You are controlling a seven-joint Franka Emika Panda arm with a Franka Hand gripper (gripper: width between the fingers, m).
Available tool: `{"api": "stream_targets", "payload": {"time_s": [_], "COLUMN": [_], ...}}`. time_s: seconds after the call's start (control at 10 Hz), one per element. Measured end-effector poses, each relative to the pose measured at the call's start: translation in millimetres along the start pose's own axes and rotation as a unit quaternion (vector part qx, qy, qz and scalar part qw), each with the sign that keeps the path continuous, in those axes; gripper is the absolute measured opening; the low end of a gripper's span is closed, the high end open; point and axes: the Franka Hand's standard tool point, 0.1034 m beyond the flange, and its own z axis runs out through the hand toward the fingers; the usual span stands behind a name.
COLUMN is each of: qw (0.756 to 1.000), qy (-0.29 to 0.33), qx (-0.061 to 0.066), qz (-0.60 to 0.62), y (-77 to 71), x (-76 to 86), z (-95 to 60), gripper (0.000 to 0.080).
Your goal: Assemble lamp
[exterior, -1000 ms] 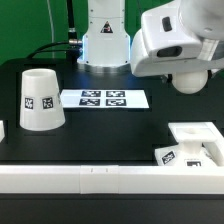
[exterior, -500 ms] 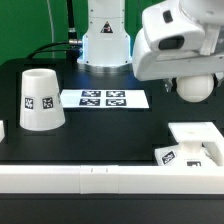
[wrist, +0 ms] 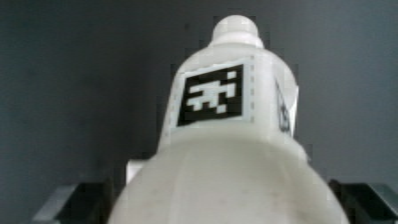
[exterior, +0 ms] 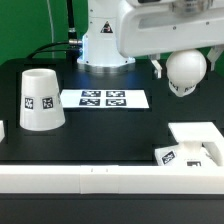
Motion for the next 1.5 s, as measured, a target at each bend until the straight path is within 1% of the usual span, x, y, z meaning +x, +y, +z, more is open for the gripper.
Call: {"api": "stream_targets", "payload": {"time_s": [0.1, 0.2, 0.3, 0.4, 0.5, 0.6, 0.8, 0.9, 1.2, 1.4, 1.5], "qw": [0.999, 0.996, 0.993, 0.988, 0.98, 0.978, 0.975, 0.975, 0.975, 0.948, 0.933], "qy": [0.041, 0.085, 0.114, 0.155, 0.192, 0.199, 0.196, 0.198, 0.2, 0.281, 0.311], "qx": [-0.003, -0.007, -0.01, -0.019, -0.033, -0.039, -0.054, -0.051, -0.051, -0.069, -0.08], "qz": [0.0, -0.001, -0.001, -0.011, -0.035, -0.051, -0.09, -0.086, -0.087, -0.136, -0.162], "y": [0.7, 1.9, 3.4, 4.3, 2.0, 1.1, -2.6, -2.5, -1.9, 2.3, 4.8], "x": [7.4, 9.3, 7.7, 13.0, 18.8, 20.1, 30.5, 30.3, 29.6, 42.8, 48.1], "z": [-1.3, -0.5, 0.9, -1.9, -8.8, -15.6, -28.9, -26.9, -25.5, -38.6, -41.9], "gripper": [0.0576, 0.0576, 0.0577, 0.0577, 0.0577, 0.0577, 0.0577, 0.0577, 0.0577, 0.0577, 0.0577]}}
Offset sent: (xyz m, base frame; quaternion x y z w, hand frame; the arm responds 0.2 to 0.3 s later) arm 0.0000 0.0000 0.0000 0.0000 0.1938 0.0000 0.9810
